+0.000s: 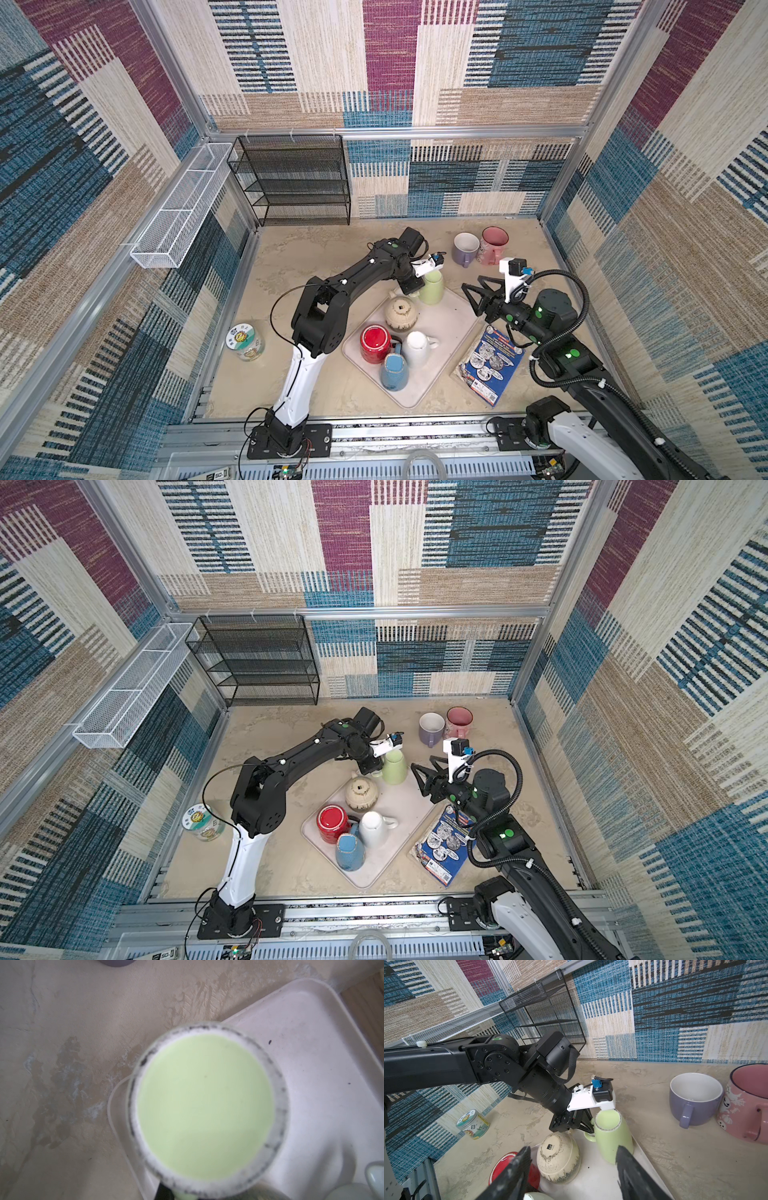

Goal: Turn the mug right side up
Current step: 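Lower the left gripper onto the light green mug base and close, then lift the light green mug off the tray with the left gripper, tilting it sideways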

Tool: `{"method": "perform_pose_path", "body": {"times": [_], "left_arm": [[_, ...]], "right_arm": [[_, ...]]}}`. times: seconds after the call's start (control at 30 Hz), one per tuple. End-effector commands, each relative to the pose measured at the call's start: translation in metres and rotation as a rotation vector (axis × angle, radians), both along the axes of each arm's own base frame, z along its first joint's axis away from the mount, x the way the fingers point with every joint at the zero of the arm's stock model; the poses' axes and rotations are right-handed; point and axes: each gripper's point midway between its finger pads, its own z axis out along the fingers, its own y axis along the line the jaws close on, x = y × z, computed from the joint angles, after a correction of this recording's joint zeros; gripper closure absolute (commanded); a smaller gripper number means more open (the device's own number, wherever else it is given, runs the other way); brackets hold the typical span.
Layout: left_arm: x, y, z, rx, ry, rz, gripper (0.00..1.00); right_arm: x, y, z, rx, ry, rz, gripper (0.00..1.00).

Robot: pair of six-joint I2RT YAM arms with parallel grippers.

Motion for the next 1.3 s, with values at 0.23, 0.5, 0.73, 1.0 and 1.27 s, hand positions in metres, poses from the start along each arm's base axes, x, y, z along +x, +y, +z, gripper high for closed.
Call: {"method": "perform_pose_path", "body": {"times": [0.23, 0.5, 0.73, 1.0, 1.27], "left_arm": [[-0.01, 0.0, 0.015, -0.016, 0.0, -0.008, 1.0], [-0.012, -0.003, 0.044, -0.093, -0.033, 0.024, 1.0], [-0.01, -0.001, 0.064, -0.138, -0.072, 0.074, 1.0], [-0.015, -0.005, 0.103, -0.27, -0.065, 0.136, 1.0], [-0.027, -0.001, 0.157, -0.473, -0.038, 0.184, 1.0]], "right_arm": [[-0.001, -0.005, 0.015, 0.02, -0.044, -0.027, 0.33], [-0.003, -0.004, 0.02, 0.03, -0.048, -0.017, 0.33], [-0.005, -0.003, 0.019, 0.034, -0.046, -0.011, 0.33], [-0.023, 0.012, 0.018, 0.106, -0.066, 0.113, 0.33], [-0.049, 0.028, 0.005, 0.159, -0.05, 0.274, 0.29]]}}
